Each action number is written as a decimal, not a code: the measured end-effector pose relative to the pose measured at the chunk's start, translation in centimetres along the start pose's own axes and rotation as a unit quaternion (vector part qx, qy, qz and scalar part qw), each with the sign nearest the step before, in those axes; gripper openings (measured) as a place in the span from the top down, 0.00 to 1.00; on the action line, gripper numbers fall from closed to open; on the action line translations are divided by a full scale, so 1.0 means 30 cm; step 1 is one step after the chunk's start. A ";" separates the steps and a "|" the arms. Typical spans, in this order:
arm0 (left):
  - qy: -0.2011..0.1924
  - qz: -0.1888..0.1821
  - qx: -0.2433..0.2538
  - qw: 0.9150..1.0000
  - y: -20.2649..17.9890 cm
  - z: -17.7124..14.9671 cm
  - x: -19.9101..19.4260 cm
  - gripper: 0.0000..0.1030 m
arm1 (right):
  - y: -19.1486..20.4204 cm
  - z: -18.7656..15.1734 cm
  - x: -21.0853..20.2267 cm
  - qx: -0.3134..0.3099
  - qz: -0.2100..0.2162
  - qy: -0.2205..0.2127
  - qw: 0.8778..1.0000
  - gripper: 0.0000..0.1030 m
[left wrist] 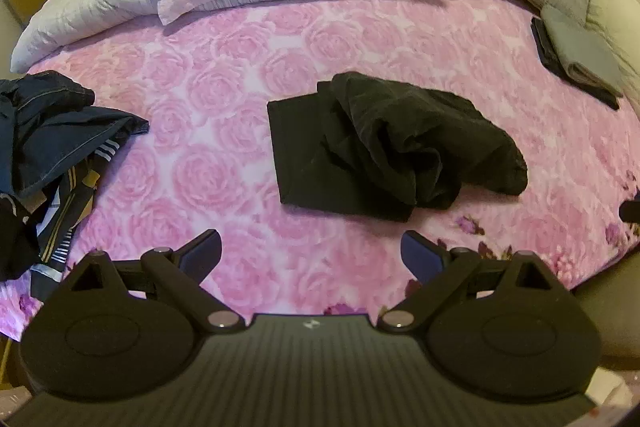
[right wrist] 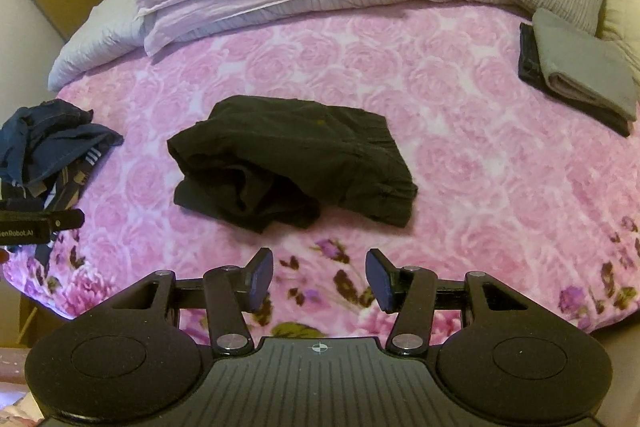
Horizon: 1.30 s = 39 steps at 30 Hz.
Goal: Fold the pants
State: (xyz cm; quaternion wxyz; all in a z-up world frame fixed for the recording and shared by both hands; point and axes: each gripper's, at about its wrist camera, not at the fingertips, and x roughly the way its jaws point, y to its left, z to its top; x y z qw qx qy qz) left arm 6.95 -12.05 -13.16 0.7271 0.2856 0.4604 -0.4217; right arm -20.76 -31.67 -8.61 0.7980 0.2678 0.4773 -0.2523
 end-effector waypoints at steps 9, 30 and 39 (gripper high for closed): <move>0.003 -0.014 0.016 1.000 0.075 0.038 0.027 0.08 | 0.075 0.045 0.049 0.004 -0.018 -0.008 1.000 0.53; 0.025 -0.027 0.036 0.999 0.335 0.193 0.233 0.08 | 0.288 0.243 0.284 0.010 -0.060 -0.030 0.998 0.44; 0.043 0.003 0.005 0.999 0.489 0.225 0.367 0.08 | 0.487 0.382 0.579 -0.069 -0.047 -0.010 0.996 0.39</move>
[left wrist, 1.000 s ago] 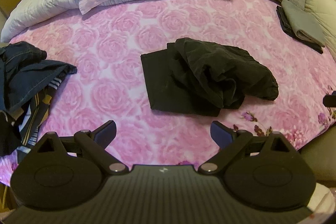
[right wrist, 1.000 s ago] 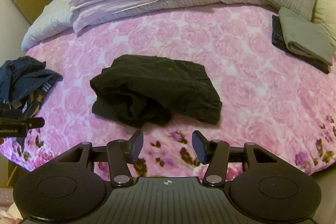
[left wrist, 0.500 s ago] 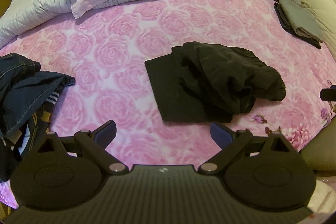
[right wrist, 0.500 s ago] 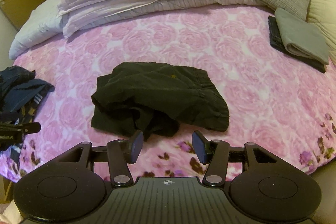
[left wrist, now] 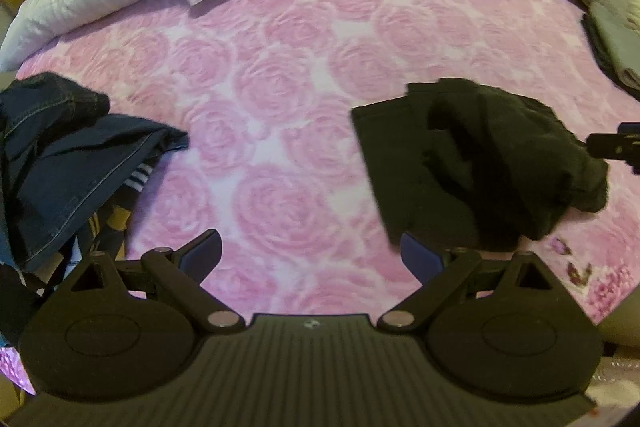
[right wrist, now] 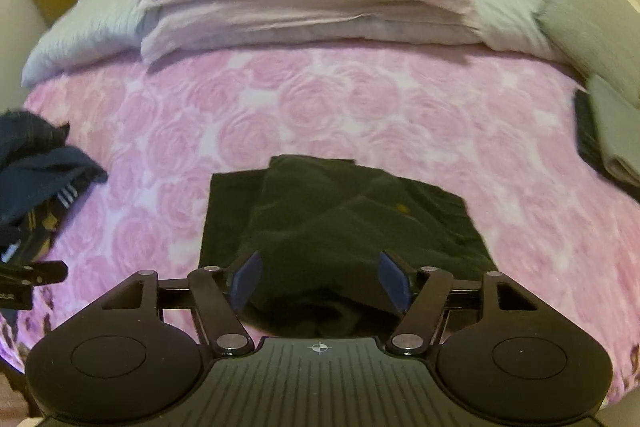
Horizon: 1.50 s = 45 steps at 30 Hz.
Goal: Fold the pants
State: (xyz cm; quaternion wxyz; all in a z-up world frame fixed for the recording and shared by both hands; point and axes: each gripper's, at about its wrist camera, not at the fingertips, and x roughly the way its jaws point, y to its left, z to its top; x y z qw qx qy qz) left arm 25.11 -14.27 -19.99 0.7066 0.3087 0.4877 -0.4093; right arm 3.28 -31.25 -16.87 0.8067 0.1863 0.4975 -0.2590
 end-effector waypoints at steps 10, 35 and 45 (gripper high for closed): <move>0.029 0.005 0.004 1.000 0.041 0.025 0.130 0.13 | 0.002 -0.149 0.201 -0.058 -0.014 0.048 0.997 0.73; 0.088 -0.046 0.023 0.995 -0.118 0.049 0.377 0.22 | -0.486 -0.368 -0.054 0.189 -0.071 0.084 0.976 0.43; 0.106 -0.062 -0.028 0.992 -0.088 0.033 0.470 0.24 | -0.306 -0.193 0.316 0.221 -0.084 0.092 0.967 0.38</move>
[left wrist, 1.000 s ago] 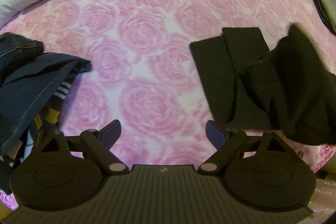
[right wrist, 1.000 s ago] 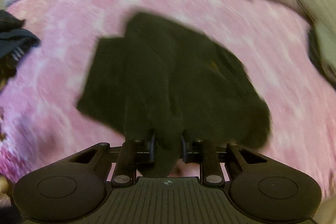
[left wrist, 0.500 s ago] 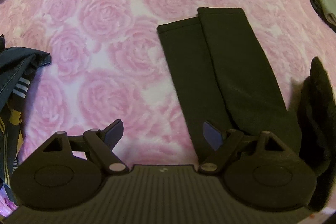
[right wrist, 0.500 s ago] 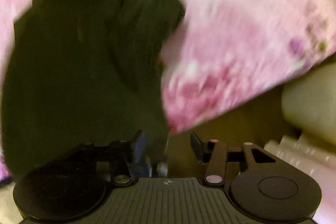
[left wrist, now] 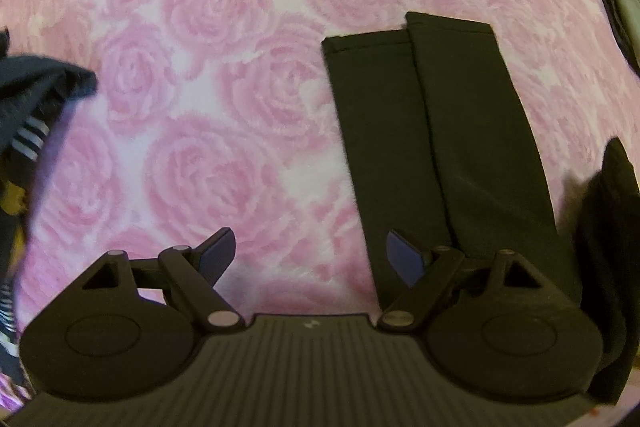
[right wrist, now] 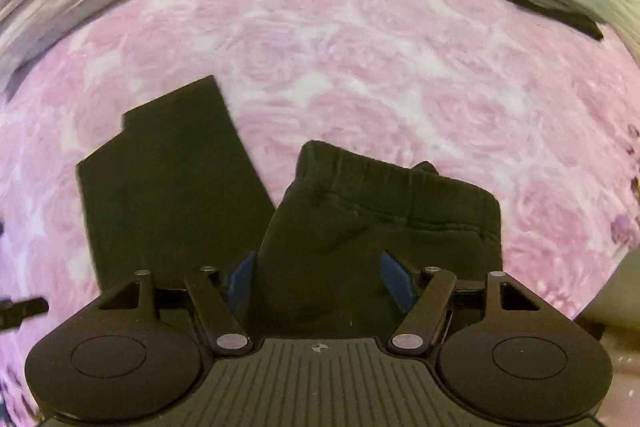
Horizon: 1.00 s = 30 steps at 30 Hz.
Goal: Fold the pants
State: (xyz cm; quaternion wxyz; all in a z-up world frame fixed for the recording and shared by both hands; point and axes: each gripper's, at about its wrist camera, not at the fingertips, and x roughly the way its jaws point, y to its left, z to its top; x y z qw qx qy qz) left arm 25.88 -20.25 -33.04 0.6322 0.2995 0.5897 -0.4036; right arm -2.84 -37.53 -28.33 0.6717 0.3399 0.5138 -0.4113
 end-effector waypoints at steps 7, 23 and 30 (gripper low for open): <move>0.020 -0.058 -0.040 0.997 -0.006 0.034 0.163 0.27 | -0.251 -0.048 -0.073 0.073 -0.016 -0.016 0.997 1.00; 0.011 -0.184 -0.079 0.980 -0.172 0.126 0.329 0.45 | -0.906 -0.236 -0.347 0.364 -0.068 -0.078 0.926 1.00; -0.022 -0.171 -0.086 0.981 -0.182 0.179 0.258 0.91 | -0.780 -0.050 -0.422 0.305 0.032 -0.150 0.940 1.00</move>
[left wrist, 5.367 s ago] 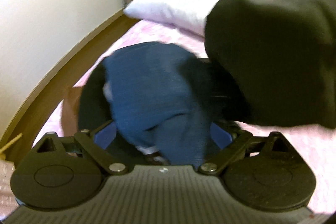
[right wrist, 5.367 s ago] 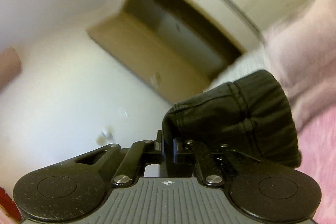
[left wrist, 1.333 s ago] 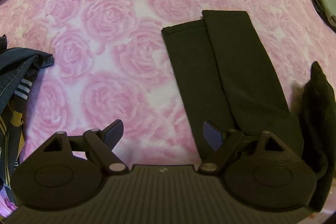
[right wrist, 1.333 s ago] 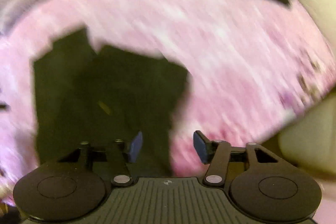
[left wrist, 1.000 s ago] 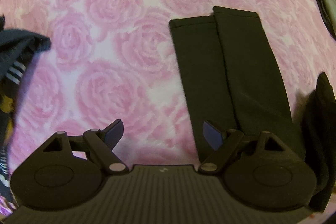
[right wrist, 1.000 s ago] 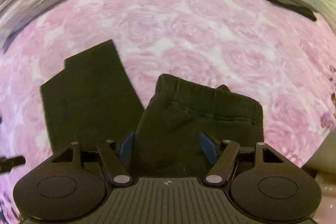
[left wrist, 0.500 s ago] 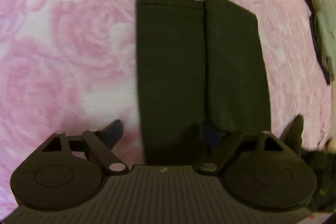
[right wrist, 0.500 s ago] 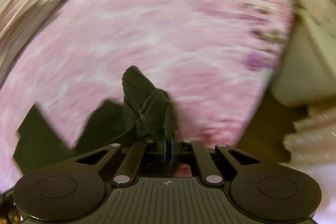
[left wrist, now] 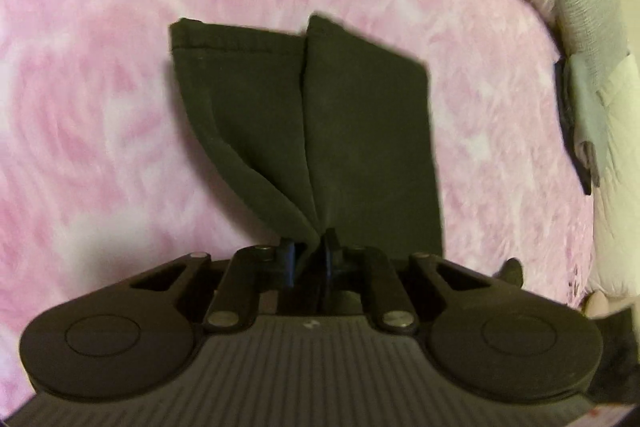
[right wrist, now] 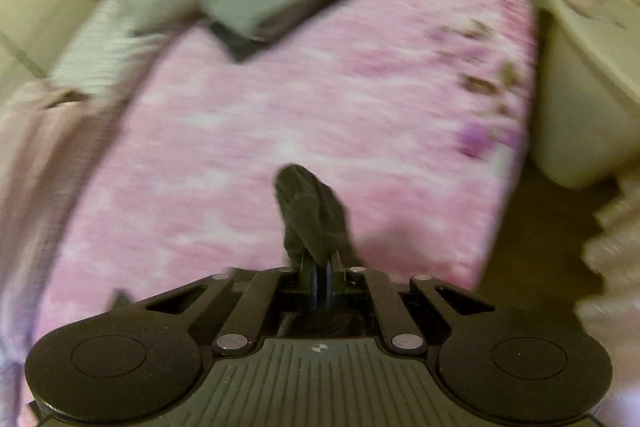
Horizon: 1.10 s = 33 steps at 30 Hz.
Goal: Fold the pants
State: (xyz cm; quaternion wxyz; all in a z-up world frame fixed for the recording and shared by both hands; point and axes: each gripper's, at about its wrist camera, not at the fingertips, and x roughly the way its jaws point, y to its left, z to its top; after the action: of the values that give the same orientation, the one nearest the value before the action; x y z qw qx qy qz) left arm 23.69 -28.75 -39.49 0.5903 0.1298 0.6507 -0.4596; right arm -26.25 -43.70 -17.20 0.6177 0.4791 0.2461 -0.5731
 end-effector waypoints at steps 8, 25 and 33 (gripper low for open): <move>-0.189 0.043 -0.056 0.980 0.099 0.150 -0.482 0.91 | 0.305 0.165 -0.198 -0.082 0.158 -0.104 0.979 1.00; -0.149 0.134 -0.211 0.957 0.256 -0.324 -0.587 0.45 | -0.204 0.138 0.295 0.015 -0.010 0.097 0.995 1.00; -0.186 0.131 -0.308 0.924 0.404 -0.359 -0.416 0.34 | -0.457 0.110 0.403 0.050 0.002 0.125 0.991 0.68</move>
State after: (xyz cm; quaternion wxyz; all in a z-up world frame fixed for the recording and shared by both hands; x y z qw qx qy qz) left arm 28.68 -9.39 -35.11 0.7663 -0.0621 0.6162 -0.1710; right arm -37.32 -50.70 -30.36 0.5585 0.5781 0.2915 -0.5185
